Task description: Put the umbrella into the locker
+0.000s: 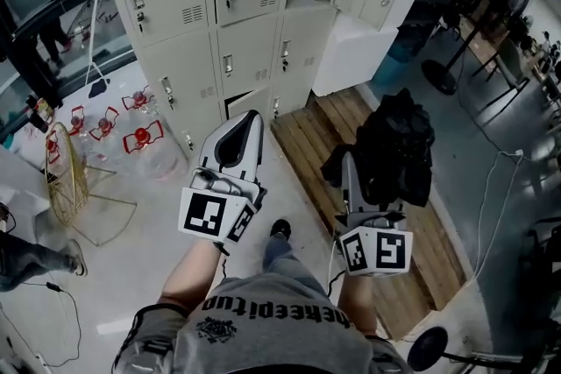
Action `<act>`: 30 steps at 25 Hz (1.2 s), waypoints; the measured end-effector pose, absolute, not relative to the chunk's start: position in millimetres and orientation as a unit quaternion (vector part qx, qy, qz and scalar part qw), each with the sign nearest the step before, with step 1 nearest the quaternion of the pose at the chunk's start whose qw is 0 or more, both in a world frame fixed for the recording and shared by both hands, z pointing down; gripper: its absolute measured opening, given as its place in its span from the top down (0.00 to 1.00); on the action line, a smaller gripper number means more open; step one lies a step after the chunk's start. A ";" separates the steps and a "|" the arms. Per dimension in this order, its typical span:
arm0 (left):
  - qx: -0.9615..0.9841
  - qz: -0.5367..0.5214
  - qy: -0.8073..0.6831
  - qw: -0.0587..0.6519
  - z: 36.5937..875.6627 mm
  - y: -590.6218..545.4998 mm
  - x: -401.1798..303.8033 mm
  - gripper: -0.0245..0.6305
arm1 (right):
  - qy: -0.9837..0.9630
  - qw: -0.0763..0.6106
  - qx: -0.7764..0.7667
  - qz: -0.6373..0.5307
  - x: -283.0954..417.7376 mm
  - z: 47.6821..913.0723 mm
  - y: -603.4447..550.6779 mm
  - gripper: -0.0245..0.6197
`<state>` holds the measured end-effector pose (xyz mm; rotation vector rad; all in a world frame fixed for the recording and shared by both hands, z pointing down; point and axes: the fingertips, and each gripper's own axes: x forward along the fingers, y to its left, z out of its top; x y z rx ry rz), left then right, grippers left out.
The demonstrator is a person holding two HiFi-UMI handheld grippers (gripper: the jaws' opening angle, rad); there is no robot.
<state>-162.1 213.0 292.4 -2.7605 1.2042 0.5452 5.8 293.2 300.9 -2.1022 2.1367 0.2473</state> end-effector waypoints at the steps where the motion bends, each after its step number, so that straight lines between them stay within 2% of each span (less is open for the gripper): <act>1: -0.901 0.179 0.393 0.043 291.4 203.4 -156.2 0.96 | 0.710 0.068 -0.696 0.083 11.2 300.7 282.1 0.56; 14: -0.894 0.186 0.400 0.078 256.2 68.7 -72.5 0.96 | 0.719 0.071 -0.684 0.097 90.8 274.1 140.6 0.56; 30: -0.898 0.173 0.400 0.055 276.5 -21.4 -2.0 0.96 | 0.739 0.066 -0.667 0.074 149.8 294.8 43.3 0.56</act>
